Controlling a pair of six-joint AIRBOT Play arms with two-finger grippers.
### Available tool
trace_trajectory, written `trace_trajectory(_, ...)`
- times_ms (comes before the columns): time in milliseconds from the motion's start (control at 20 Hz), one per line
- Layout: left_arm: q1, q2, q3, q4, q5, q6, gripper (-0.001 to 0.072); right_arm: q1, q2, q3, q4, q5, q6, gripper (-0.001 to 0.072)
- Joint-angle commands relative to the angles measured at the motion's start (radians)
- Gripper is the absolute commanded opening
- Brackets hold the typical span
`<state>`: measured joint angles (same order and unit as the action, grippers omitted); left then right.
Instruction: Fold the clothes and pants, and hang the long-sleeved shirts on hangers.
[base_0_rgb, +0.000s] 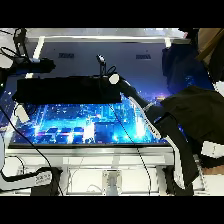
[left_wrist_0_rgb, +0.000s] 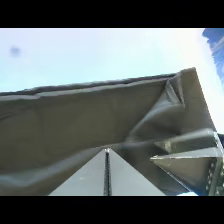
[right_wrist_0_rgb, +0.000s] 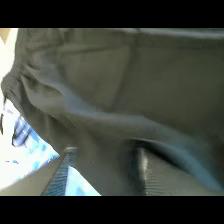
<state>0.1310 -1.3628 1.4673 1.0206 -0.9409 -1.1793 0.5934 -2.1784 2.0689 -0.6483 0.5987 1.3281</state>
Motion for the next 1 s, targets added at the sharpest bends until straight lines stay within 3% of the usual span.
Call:
trace_trajectory(0,0.012,0.008,0.000,0.000,-0.022,0.010,0.0018,0.013,0.029,0.001,0.040,-0.006,-0.057,0.0490)
trace_trajectory(100,0.012,0.009,0.000,0.000,-0.025,0.010,0.0019,-0.026,0.071,0.001,0.014,0.069,-0.115,0.0486)
trace_trajectory(250,0.012,0.009,0.000,0.000,-0.043,0.009,0.0019,-0.152,0.149,0.000,-0.217,0.201,-0.101,0.0471)
trace_trajectory(300,0.012,0.009,0.000,0.000,-0.047,0.009,0.0019,-0.203,0.169,0.000,-0.284,0.243,-0.082,0.0407)
trace_trajectory(500,0.012,0.009,0.000,0.000,-0.048,0.009,0.0019,-0.394,0.189,-0.021,-0.376,0.387,0.092,0.0396)
trace_trajectory(600,0.012,0.009,0.000,-0.001,-0.048,0.009,0.0019,-0.464,0.177,-0.077,-0.368,0.441,0.281,0.0397)
trace_trajectory(650,0.012,0.009,0.000,-0.001,-0.048,0.009,0.0019,-0.492,0.154,-0.087,-0.344,0.499,0.311,0.0397)
trace_trajectory(800,0.011,0.009,0.000,-0.002,-0.048,0.009,0.0019,-0.537,0.050,-0.087,-0.152,0.638,0.309,0.0408)
trace_trajectory(950,0.009,0.009,0.000,-0.005,-0.048,0.009,0.0019,-0.516,-0.033,-0.087,-0.024,0.603,0.309,0.0407)
